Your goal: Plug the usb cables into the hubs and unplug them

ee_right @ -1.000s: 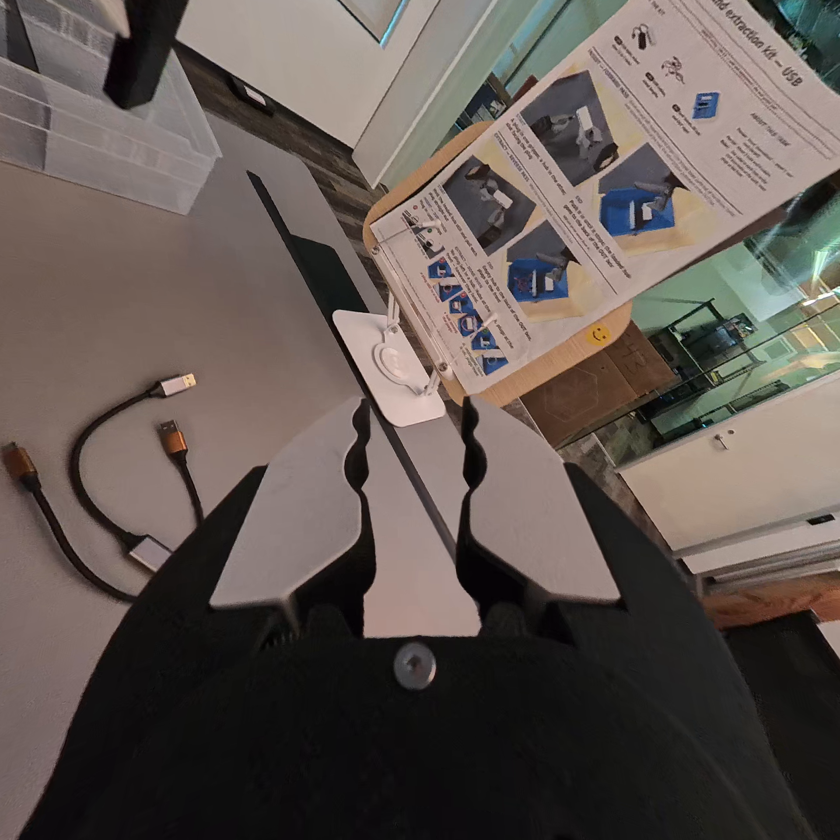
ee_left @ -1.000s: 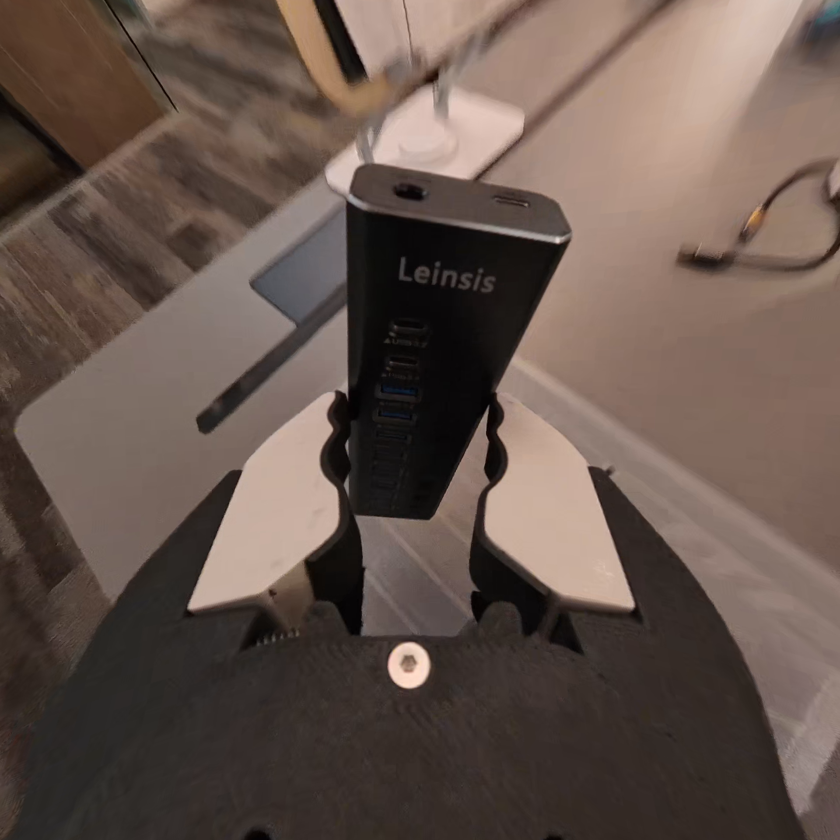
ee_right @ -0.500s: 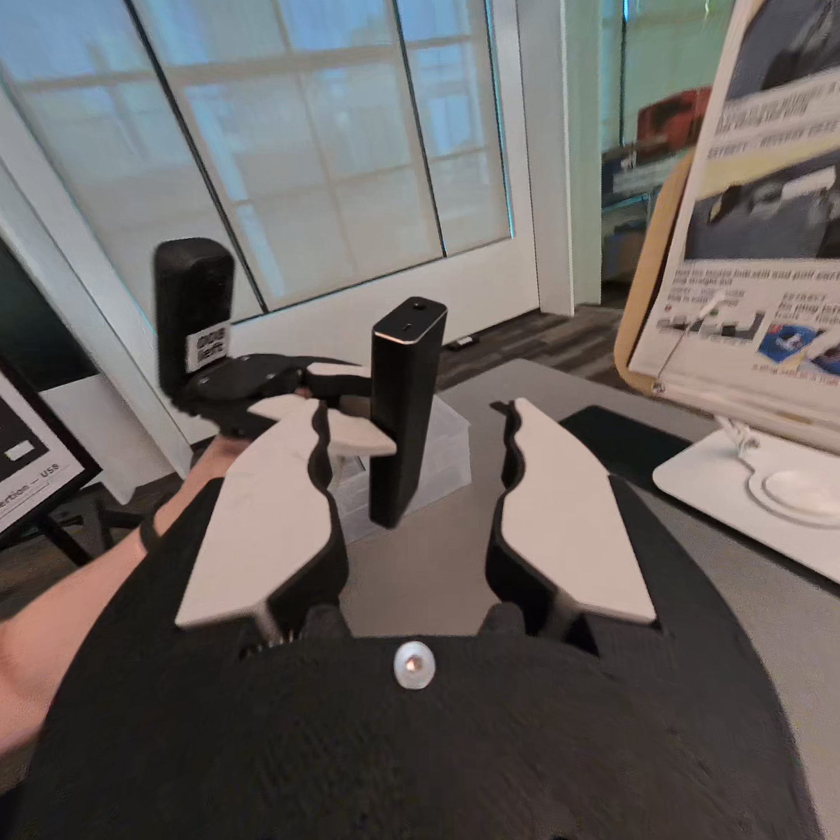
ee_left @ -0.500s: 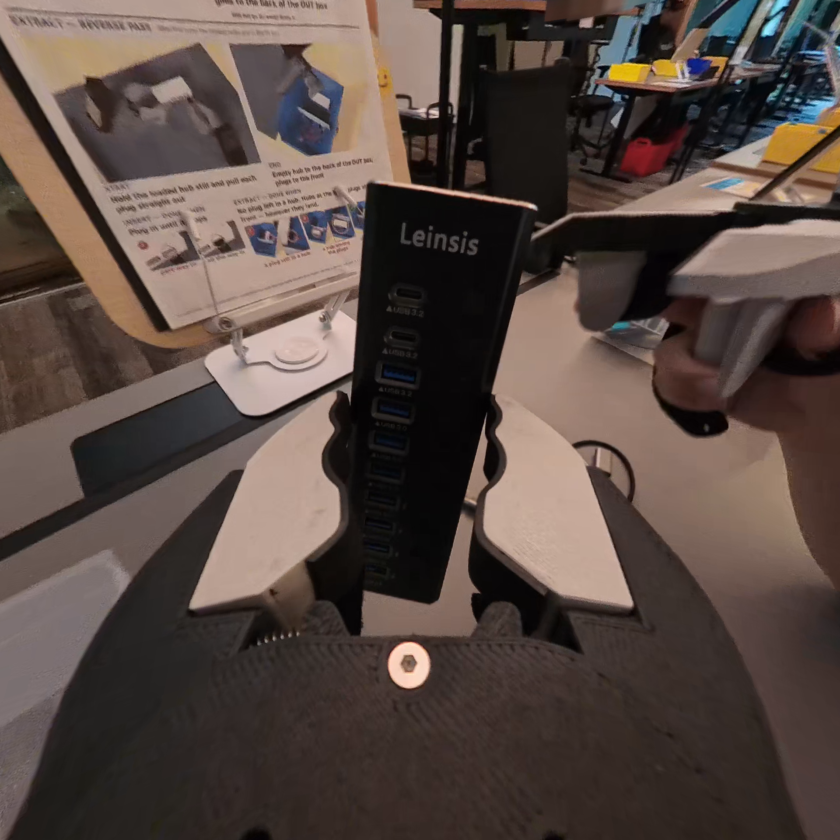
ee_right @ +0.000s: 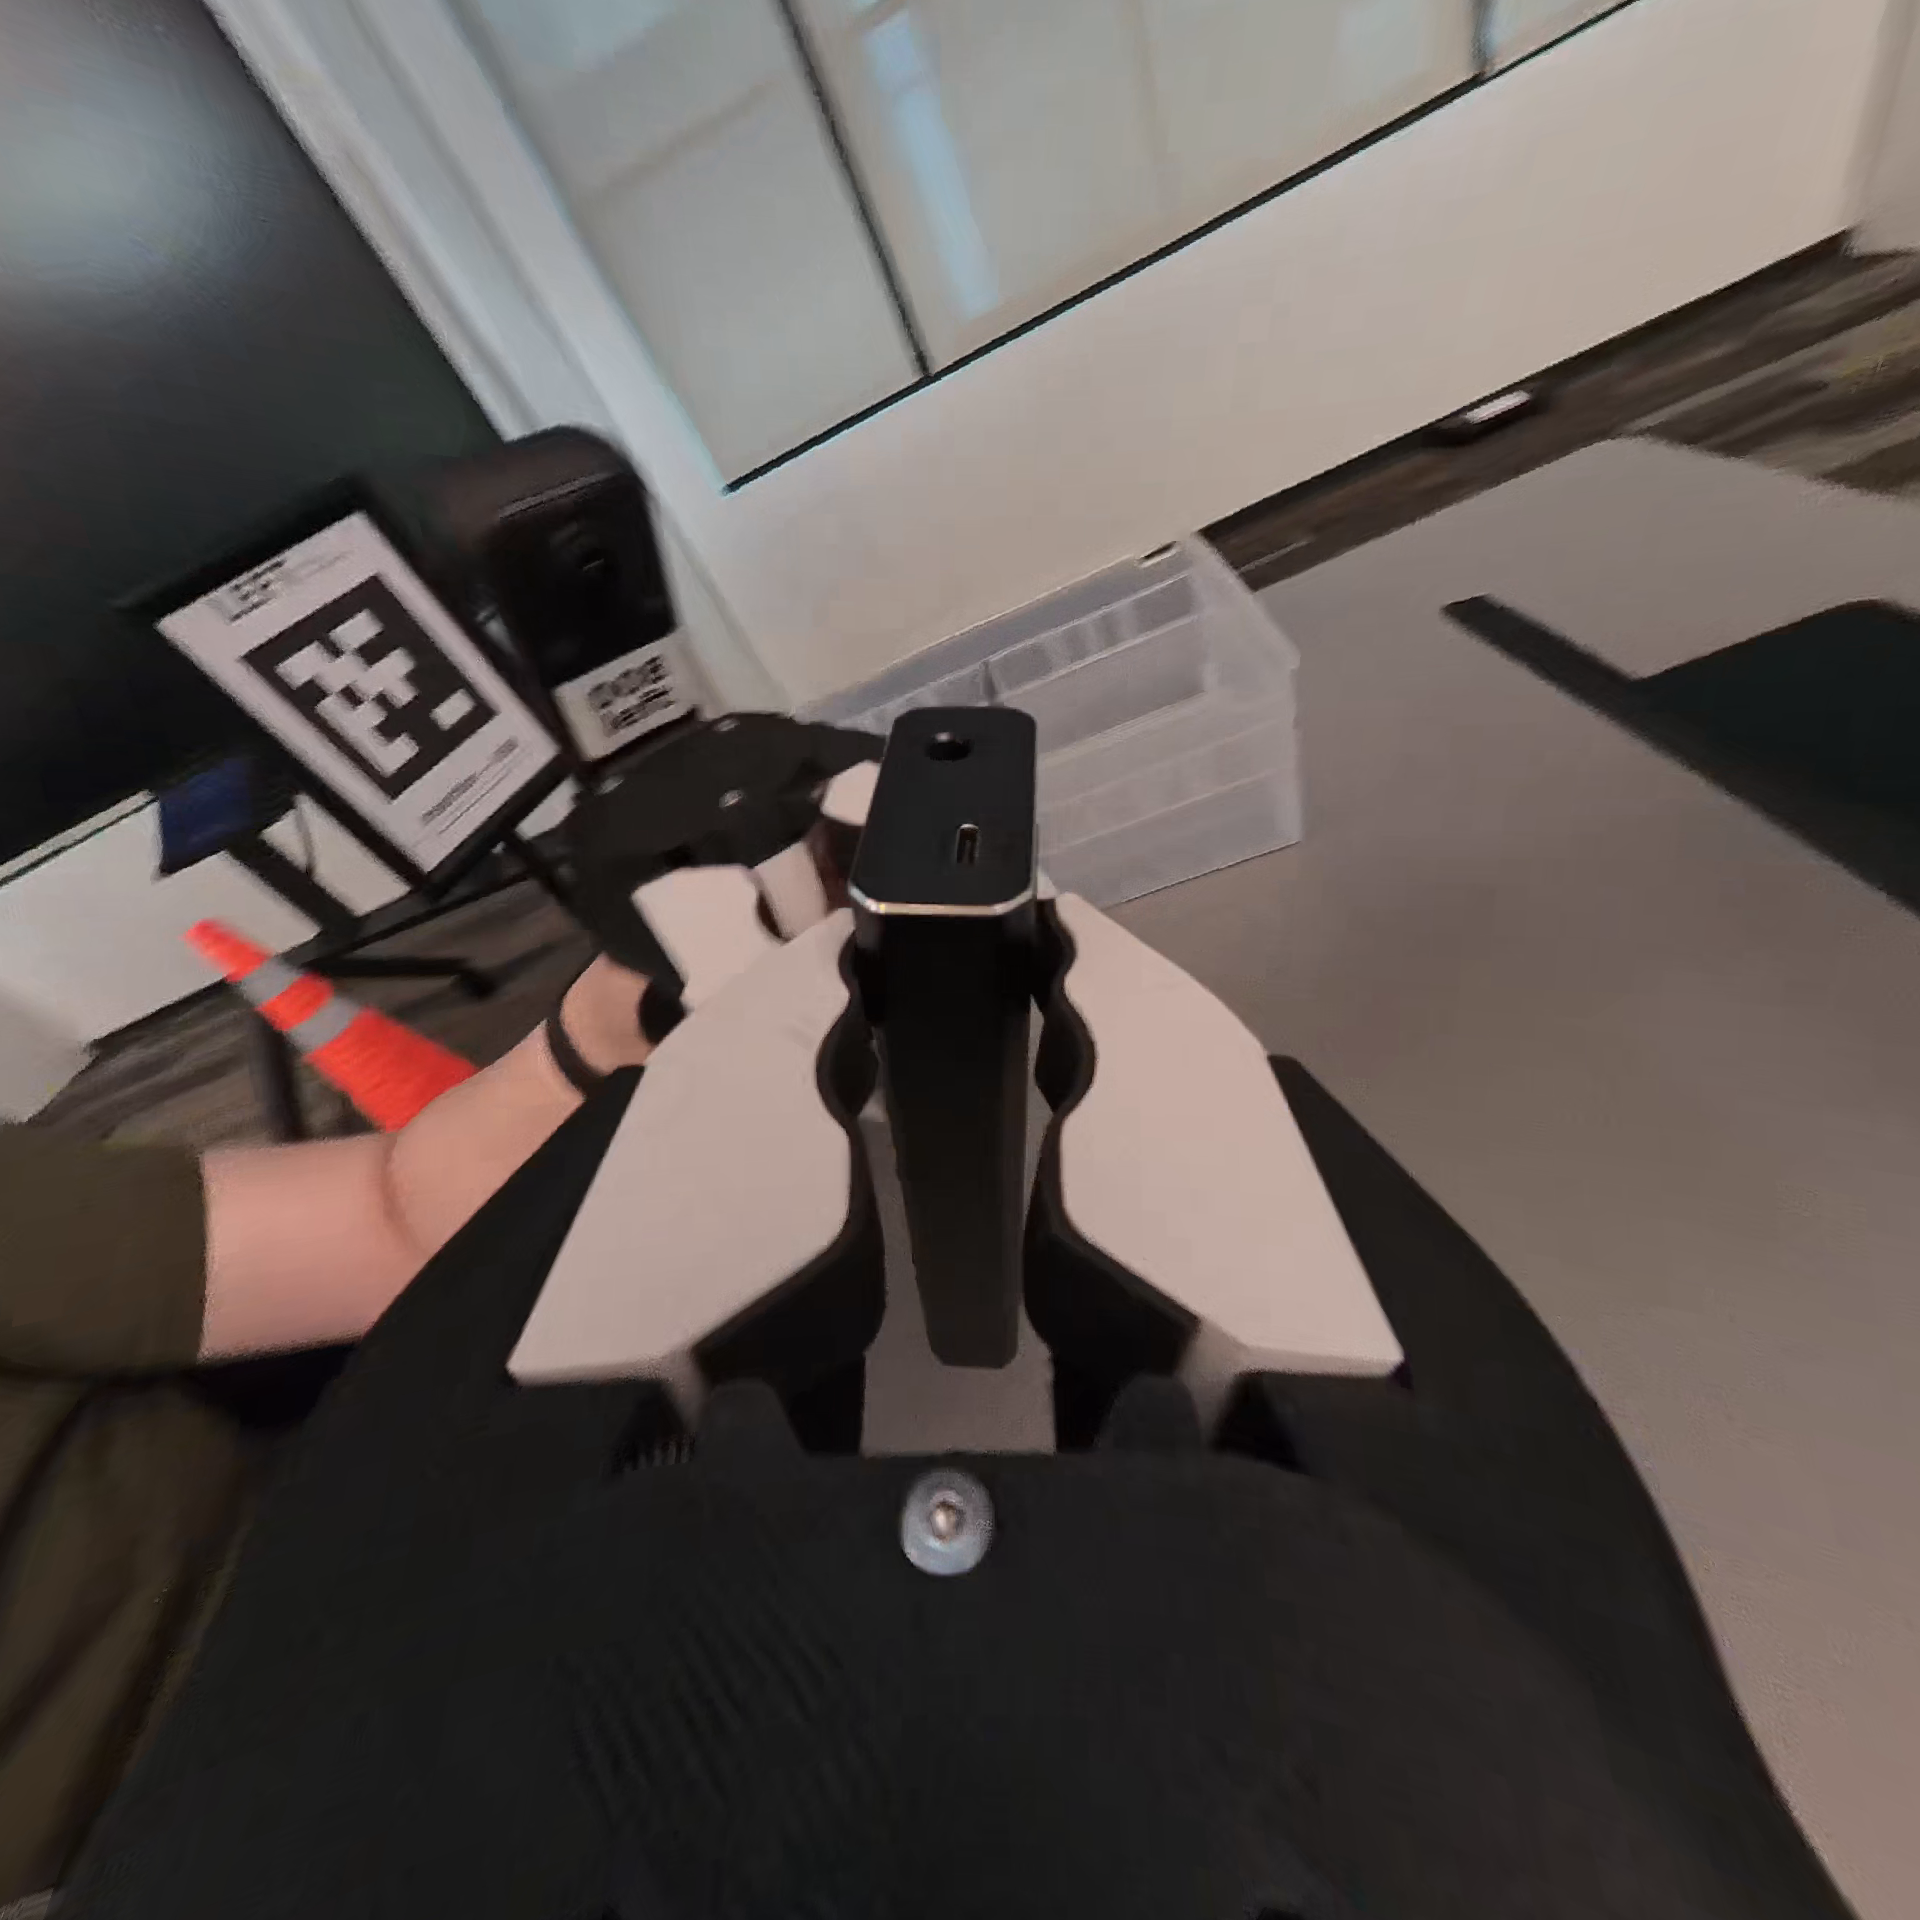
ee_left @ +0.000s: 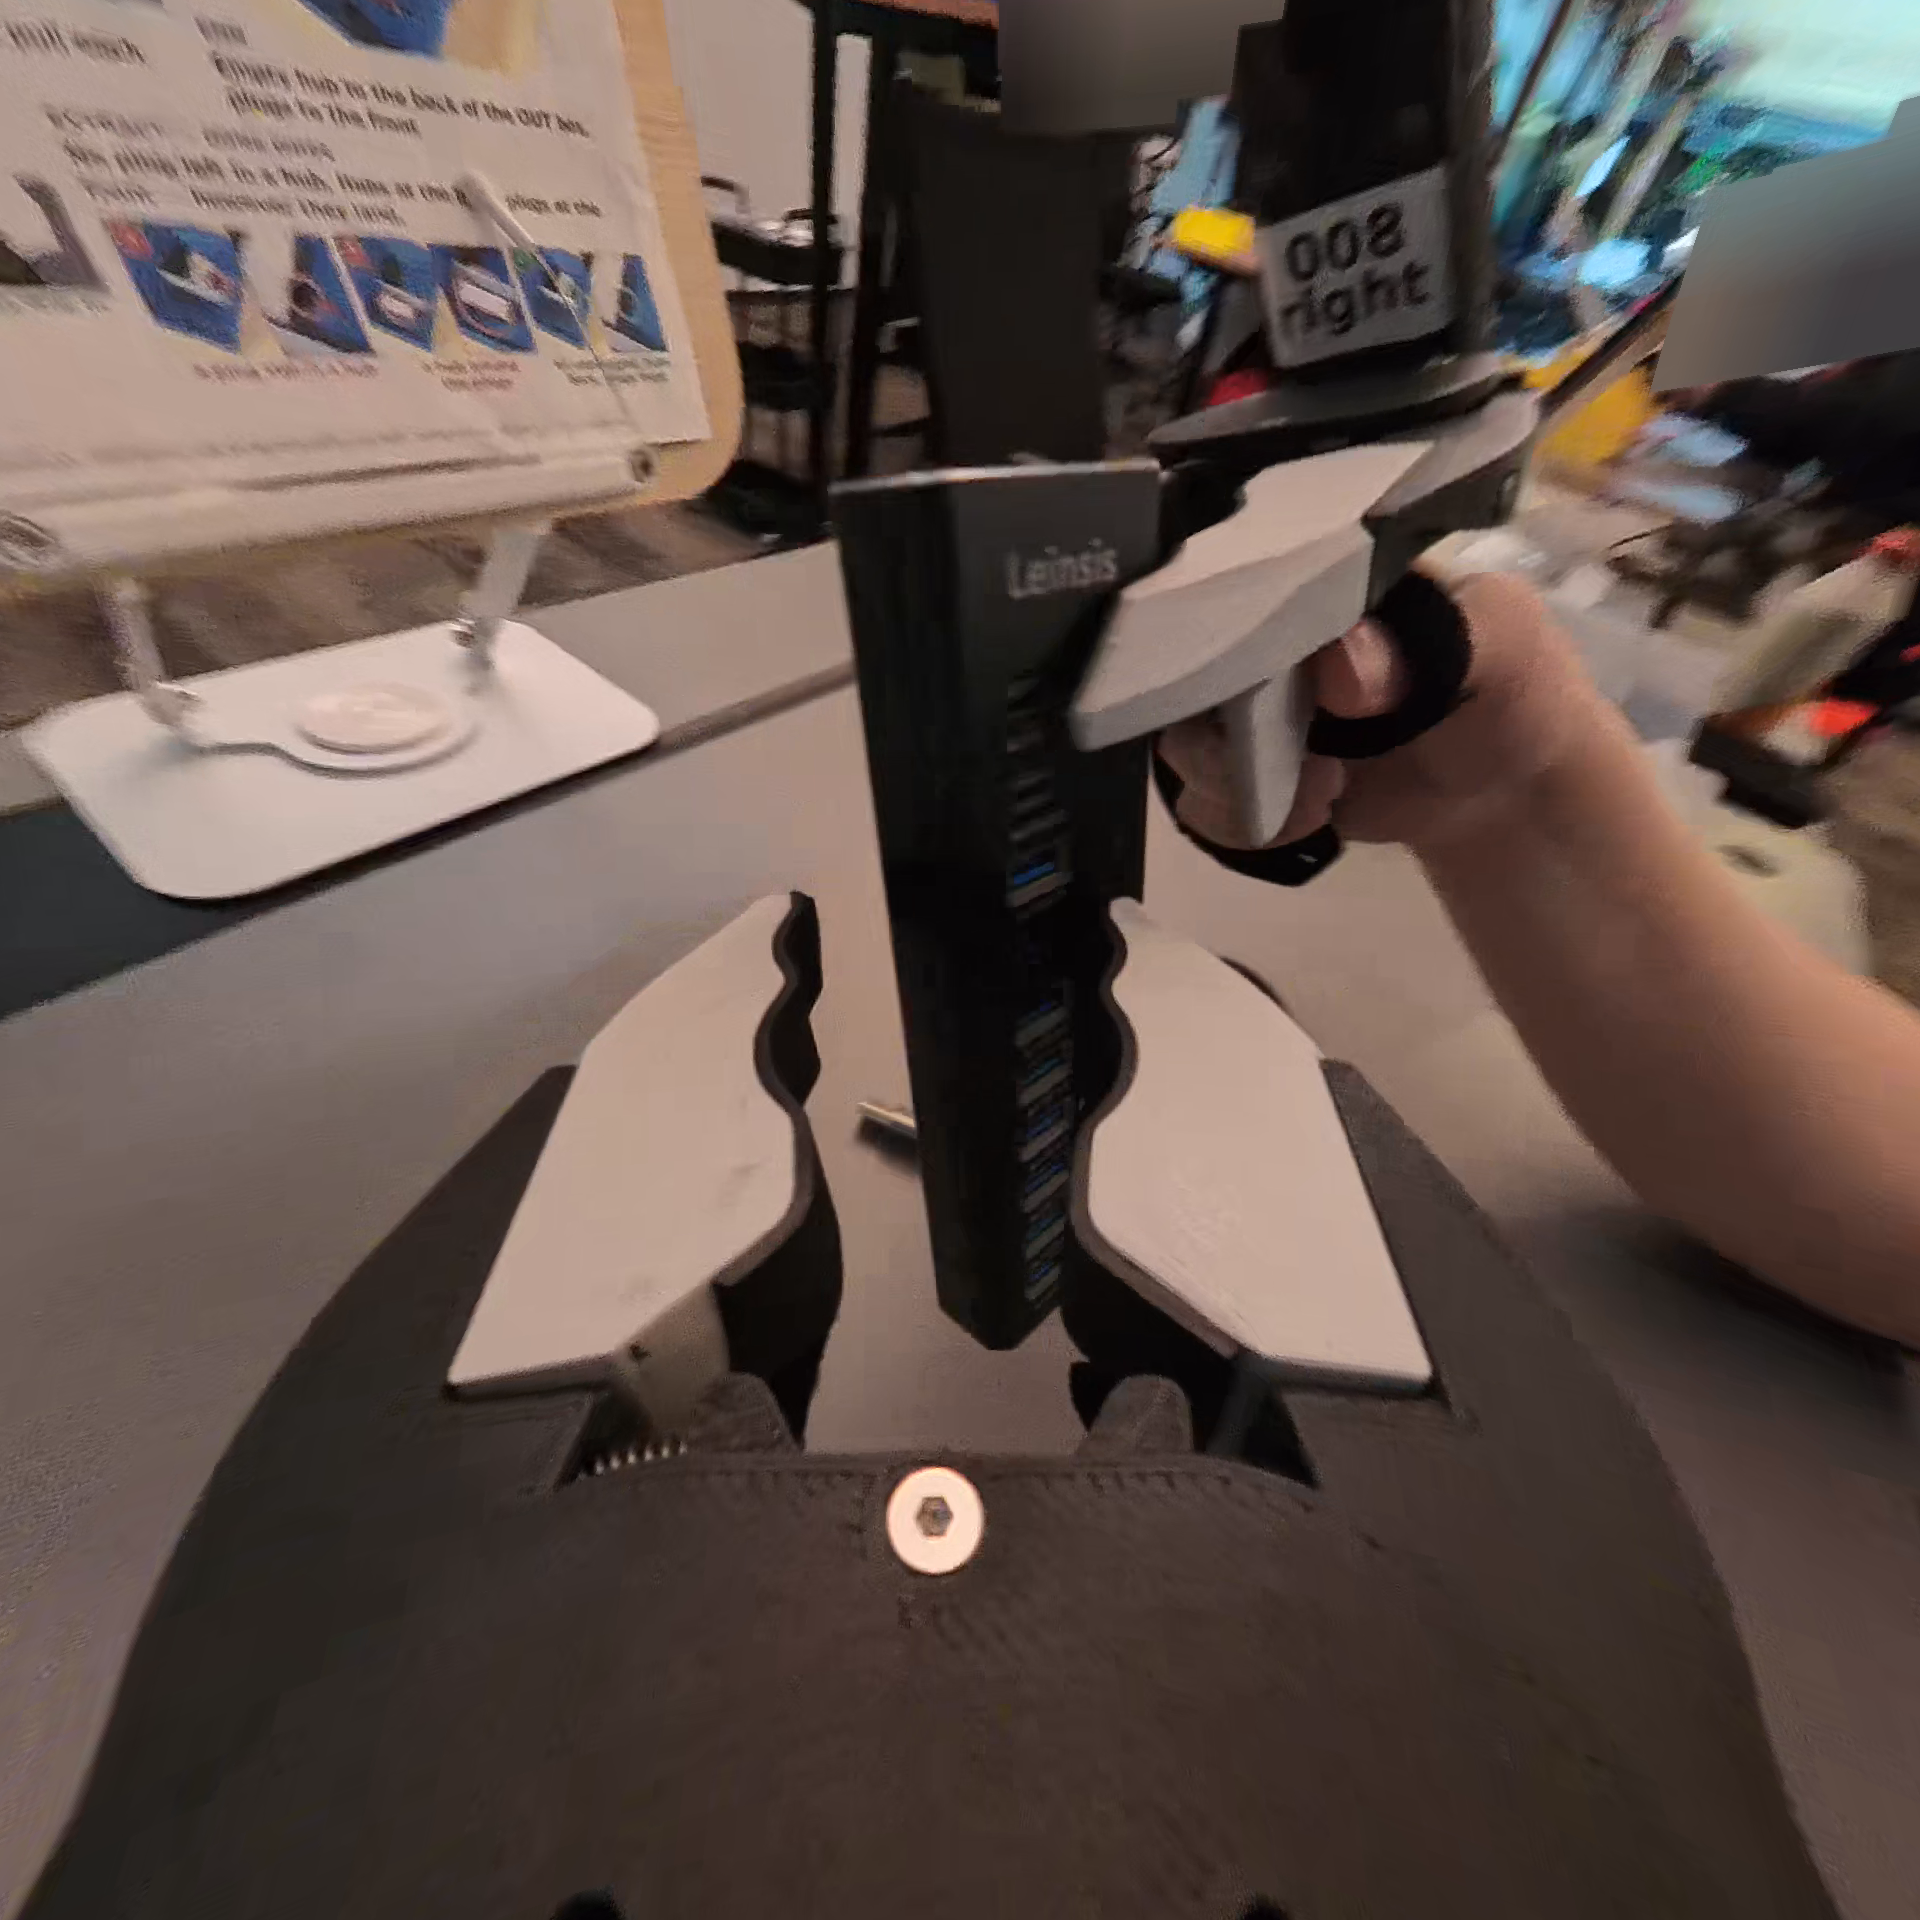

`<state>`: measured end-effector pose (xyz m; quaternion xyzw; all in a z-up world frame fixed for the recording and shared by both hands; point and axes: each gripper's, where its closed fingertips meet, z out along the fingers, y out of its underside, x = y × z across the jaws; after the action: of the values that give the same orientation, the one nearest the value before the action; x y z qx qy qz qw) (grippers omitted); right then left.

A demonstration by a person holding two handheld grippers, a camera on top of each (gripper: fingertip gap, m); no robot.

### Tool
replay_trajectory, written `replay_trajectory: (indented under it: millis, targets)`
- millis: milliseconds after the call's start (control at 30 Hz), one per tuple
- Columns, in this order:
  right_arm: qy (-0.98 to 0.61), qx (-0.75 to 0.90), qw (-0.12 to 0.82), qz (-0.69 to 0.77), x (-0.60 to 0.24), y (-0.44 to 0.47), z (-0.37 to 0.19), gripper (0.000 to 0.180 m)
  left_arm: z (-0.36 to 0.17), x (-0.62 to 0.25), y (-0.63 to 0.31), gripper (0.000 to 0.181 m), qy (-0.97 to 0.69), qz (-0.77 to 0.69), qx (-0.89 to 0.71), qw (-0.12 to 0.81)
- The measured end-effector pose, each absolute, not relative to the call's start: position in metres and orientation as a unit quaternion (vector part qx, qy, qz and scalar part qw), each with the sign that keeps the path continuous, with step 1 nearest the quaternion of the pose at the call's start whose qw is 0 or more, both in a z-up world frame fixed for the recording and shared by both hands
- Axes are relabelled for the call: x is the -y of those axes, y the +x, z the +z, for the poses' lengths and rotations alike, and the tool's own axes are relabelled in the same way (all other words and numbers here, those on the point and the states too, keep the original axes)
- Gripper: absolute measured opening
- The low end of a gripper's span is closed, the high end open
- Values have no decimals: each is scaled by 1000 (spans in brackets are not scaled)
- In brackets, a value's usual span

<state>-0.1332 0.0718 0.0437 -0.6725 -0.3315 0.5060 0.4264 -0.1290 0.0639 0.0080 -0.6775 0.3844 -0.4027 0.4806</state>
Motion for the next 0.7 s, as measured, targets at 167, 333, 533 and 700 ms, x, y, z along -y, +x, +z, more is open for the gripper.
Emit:
replay_trajectory:
  millis: [167,333,533,700]
  targets:
    - [-624,406,385,545,-52,-136,37,28,-6,-38,-113,42,-630,-521,-442,368]
    - [-573,427,411,566,-49,-131,43,28,-11,-36,-94,26,-599,-487,-511,377]
    - [-614,336,490,520,-92,-104,41,43,-33,-103,-107,26,-651,-319,-473,500]
    - [-648,278,518,483,-114,-60,35,41,-59,-146,-115,26,-679,-305,-446,497]
